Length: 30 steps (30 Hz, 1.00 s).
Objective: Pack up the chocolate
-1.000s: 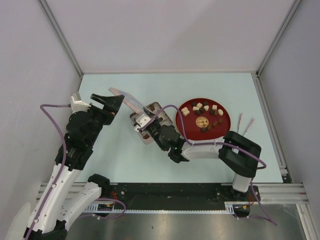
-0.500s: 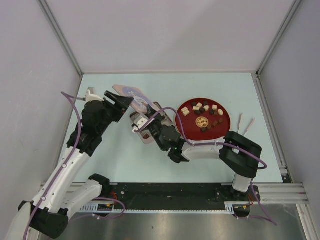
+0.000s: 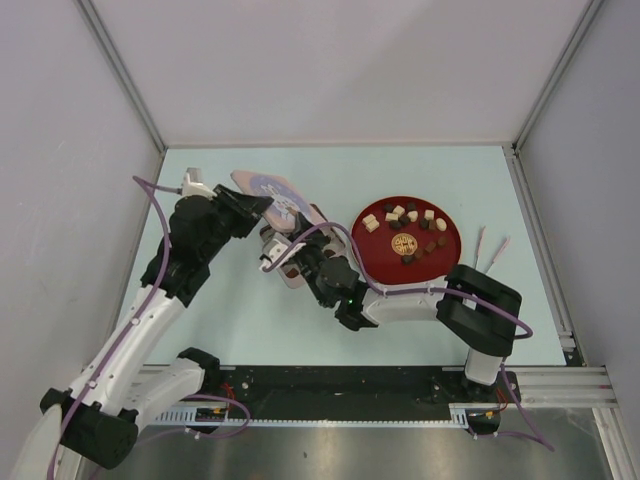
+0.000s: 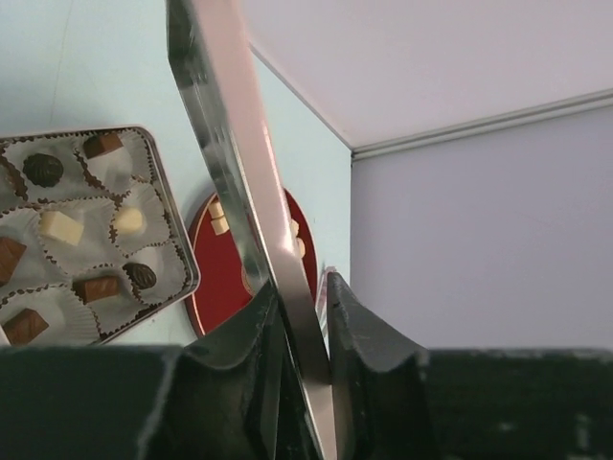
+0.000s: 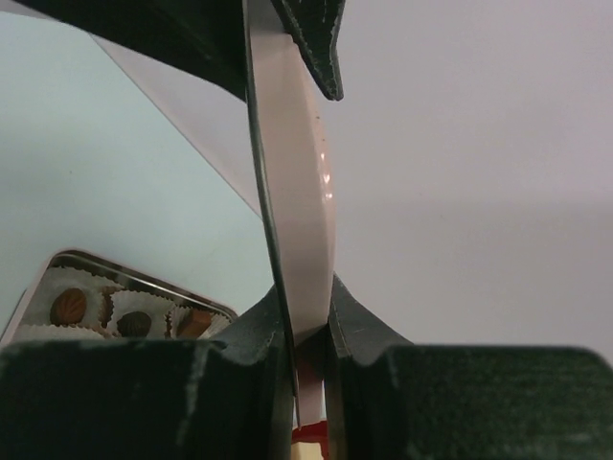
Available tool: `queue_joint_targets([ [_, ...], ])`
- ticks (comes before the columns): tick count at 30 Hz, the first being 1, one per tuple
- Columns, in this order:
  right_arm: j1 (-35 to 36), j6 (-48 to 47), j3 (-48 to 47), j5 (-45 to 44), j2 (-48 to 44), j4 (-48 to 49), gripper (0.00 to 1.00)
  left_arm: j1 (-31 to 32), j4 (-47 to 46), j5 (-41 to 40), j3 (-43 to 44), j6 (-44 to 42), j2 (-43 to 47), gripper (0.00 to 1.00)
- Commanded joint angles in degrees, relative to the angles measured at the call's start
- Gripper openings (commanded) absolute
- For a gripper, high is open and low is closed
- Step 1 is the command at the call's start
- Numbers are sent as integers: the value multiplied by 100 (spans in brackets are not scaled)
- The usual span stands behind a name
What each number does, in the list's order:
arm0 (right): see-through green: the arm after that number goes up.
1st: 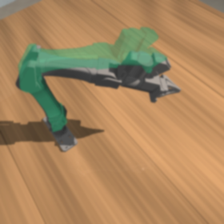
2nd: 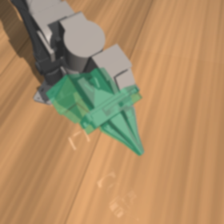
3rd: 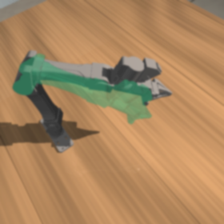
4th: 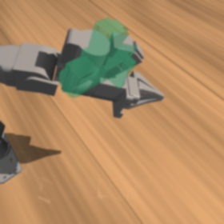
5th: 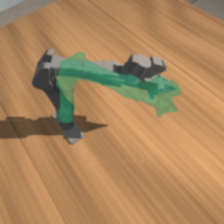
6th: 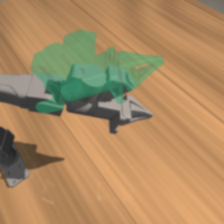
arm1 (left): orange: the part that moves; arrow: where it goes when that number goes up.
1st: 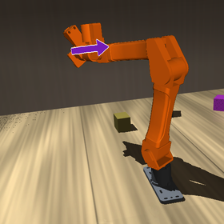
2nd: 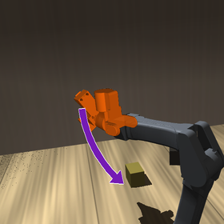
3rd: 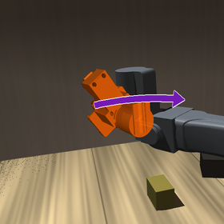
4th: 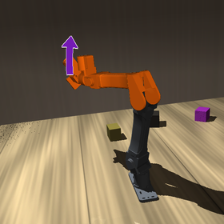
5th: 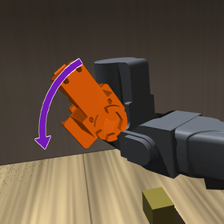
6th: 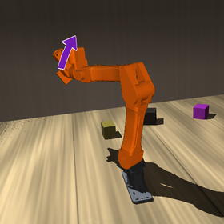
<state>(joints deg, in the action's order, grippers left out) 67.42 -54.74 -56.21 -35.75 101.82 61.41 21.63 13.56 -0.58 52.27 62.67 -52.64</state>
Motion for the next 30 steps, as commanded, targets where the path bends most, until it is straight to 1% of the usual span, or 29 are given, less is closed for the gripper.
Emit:
queue_joint_targets([
  [1,87,-46,-75,-204,13,566,20,43,-108,216,46,-97,-53,18],
  [2,96,-11,-75,-231,-4,470,26,43,-117,216,29,-150,-53,15],
  [3,114,16,-75,-274,-22,399,29,43,-169,207,29,-176,-62,13],
  [4,105,51,-75,-362,-31,303,31,43,-204,216,20,-194,-71,7],
  [5,122,130,-75,-406,-39,119,36,43,-257,216,-15,-238,-71,5],
  [7,149,244,-66,-529,-145,-128,41,35,-398,164,-41,-308,-71,0],
  [8,158,436,-49,-547,-188,-434,46,35,-468,137,-76,-369,-88,0],
  [9,192,551,-5,-547,-337,-619,48,35,-582,111,-85,-414,-97,0],
  [10,193,718,13,-513,-417,-1100,52,35,-626,85,-94,-466,-132,0],
  [11,193,1067,22,-460,-531,-1409,59,26,-740,76,-103,-484,-167,1],
  [12,193,1288,31,-381,-732,-1743,63,17,-802,76,-112,-493,-202,0],
  [13,193,1473,31,-206,-847,-2399,67,8,-855,75,-112,-510,-229,0],
  [14,184,1675,31,-74,-970,-2736,76,-1,-1021,93,-112,-511,-333,0],
  [15,175,2104,31,66,-1076,-3070,79,-18,-1109,102,-103,-511,-387,1],
  [16,132,2282,31,398,-1320,-3717,82,-27,-1188,111,-103,-511,-439,0],
  [17,96,2492,31,585,-1436,-4028,87,-36,-1328,119,-77,-493,-588,1],
  [18,61,2764,31,943,-1559,-4327,90,-44,-1365,146,-68,-476,-668,0],
  [19,-9,2915,31,1095,-1760,-4887,91,-45,-1583,172,-59,-432,-764,0],
  [20,-62,3030,31,1227,-1858,-5145,94,-45,-1767,207,-42,-397,-843,0],
  [23,-412,3522,31,1579,-2157,-6094,97,-45,-2145,277,11,-274,-1195,0],
  [25,-667,3829,39,2070,-2384,-6787,98,-45,-2322,286,20,-160,-1476,0],
  [26,-947,3918,83,2281,-2456,-6948,98,-45,-2488,286,29,-133,-1573,0],
  [27,-1106,3988,110,2700,-2561,-7089,98,-45,-2568,295,37,-72,-1739,0],
  [28,-1247,4084,118,2887,-2658,-7299,98,-45,-2752,304,55,-54,-1845,0],
  [29,-1553,4120,171,3081,-2841,-7379,99,-45,-2832,339,55,-36,-1933,0],
  [30,-1722,4164,171,3465,-2921,-7502,99,-45,-2902,348,73,-19,-2004,0],
])
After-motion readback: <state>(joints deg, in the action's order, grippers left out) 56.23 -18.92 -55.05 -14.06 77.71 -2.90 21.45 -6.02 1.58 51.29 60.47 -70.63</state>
